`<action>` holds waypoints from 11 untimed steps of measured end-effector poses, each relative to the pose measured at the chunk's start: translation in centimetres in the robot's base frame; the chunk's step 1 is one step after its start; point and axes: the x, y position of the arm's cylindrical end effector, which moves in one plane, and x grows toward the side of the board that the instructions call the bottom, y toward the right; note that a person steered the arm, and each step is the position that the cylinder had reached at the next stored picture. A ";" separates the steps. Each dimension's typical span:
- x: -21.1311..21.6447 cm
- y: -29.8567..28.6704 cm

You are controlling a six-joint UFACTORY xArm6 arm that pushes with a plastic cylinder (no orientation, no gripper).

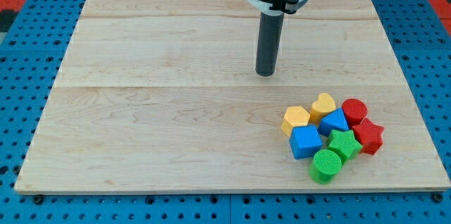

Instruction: Move red star into red circle

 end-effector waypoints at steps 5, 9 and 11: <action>9.1 24.7; 13.7 16.2; 12.4 17.7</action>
